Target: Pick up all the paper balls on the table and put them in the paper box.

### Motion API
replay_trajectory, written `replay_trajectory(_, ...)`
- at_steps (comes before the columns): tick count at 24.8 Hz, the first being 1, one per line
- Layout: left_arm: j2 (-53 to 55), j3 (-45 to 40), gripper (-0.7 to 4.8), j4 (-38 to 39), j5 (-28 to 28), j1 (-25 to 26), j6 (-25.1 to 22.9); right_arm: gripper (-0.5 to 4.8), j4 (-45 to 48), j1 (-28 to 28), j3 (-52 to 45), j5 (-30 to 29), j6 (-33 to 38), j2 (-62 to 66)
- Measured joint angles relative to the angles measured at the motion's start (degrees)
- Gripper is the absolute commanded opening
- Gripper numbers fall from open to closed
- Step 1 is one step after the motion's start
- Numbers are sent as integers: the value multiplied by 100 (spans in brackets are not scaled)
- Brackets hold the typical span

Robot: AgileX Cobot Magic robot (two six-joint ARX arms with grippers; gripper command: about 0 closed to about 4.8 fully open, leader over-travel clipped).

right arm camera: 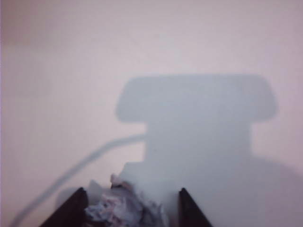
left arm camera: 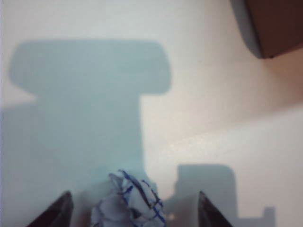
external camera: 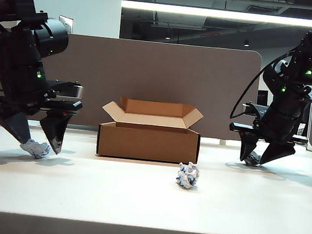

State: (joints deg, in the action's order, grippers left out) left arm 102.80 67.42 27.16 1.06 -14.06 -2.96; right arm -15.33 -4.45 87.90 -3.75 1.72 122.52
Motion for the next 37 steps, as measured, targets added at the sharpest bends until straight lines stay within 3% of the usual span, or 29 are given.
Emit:
replay_trajectory(3, 0, 0, 331, -2, -2, -2, 0, 165, 31, 0, 2, -63, -2, 0)
replay_trajectory(4, 0, 0, 300, -4, -2, -2, 0, 124, 39, 0, 2, -81, -2, 0)
replay_trajectory(6, 0, 0, 198, -35, -2, -2, -2, 101, 44, 0, 2, -83, -2, 0)
replay_trajectory(9, 0, 0, 187, -37, 26, -2, 2, 53, 50, 0, 7, -83, -2, 0)
replay_trajectory(19, 0, 0, 171, 214, 39, -2, -2, -4, 68, 0, 13, -83, -2, -2)
replay_trajectory(29, -7, 13, 18, 374, 42, -4, -2, -4, 66, 2, 13, -83, -2, -2)
replay_trajectory(37, 9, 199, 16, 518, 44, -2, 0, -4, -96, 0, 94, -238, -2, -9)
